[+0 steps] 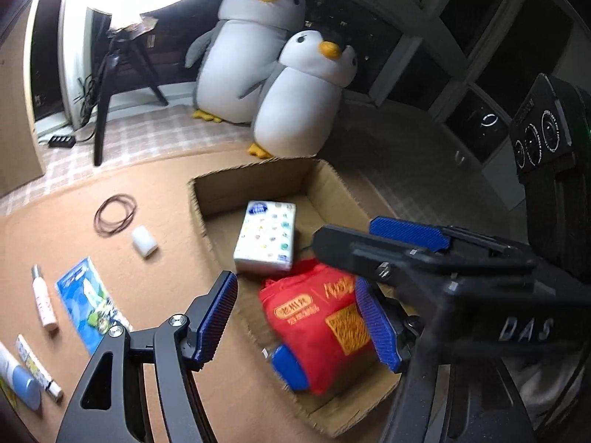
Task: Organize objects
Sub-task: 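Carry the tissue pack with the right tool into the box and release, then move the right tool to the blue keychain card pack and close on it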
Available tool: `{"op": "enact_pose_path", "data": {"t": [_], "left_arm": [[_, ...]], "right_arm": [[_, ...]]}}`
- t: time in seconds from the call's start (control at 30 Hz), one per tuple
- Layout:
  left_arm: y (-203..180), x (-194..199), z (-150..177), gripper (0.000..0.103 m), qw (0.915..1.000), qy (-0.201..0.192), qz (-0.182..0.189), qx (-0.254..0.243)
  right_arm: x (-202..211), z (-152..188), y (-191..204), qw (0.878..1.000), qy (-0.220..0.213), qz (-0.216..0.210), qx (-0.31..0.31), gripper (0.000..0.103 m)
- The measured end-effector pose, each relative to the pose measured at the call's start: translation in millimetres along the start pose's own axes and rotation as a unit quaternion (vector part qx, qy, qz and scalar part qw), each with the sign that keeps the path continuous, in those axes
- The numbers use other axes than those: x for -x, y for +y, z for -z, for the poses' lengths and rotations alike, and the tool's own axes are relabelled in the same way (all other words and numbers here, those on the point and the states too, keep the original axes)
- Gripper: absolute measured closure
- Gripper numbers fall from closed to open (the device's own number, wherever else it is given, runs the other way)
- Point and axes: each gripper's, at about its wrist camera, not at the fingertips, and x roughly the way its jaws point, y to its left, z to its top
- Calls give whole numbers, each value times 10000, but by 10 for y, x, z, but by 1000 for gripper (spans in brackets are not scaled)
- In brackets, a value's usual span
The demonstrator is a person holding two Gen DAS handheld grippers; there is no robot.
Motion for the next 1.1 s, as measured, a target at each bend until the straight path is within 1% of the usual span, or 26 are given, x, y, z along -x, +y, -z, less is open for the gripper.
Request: {"op": "enact_pose_path", "data": {"t": [0.07,0.27,0.43,0.6,0.67,0.7,0.73,0.77,0.87,0.9,0.97,1.1], "left_arm": [[81,80,68,33,10000,2,-34,57],[411,420,359,33,9992,-27,-316,255],[792,817,710,33,9966,-43,-613,552],[1219,1262,1104,33,9905,-110,-876,1053],[1379,1438,1276,33,9872,-131,-1019,1220],[1439,1525,1356,33,9859,-139,-1078,1276],[1508,1604,1436,33,9845,-131,-1131,1334],[1572,1682,1513,33,9832,-124,-1185,1384],[1700,1866,1669,33,9809,-129,-1259,1478],[1737,1916,1710,33,9803,-127,-1285,1494],[1801,1991,1776,33,9797,-124,-1304,1519],[1886,2099,1858,33,9787,-128,-1331,1560]], "right_arm": [[-15,17,19,10000,31,-17,-18,35],[-55,86,147,10000,86,-38,5,35],[-98,180,354,9995,130,-266,56,35],[-127,233,645,9989,-3,-378,265,35],[-167,242,766,9984,-19,-422,369,33],[-202,247,839,9981,12,-432,435,29],[-251,247,928,9976,75,-448,525,24],[-288,252,997,9971,122,-459,601,23],[-476,259,1230,9953,353,-358,822,22],[-586,256,1311,9943,514,-415,836,22],[-788,251,1402,9923,803,-490,811,22],[-1189,268,1473,9877,1282,-328,836,22]]}}
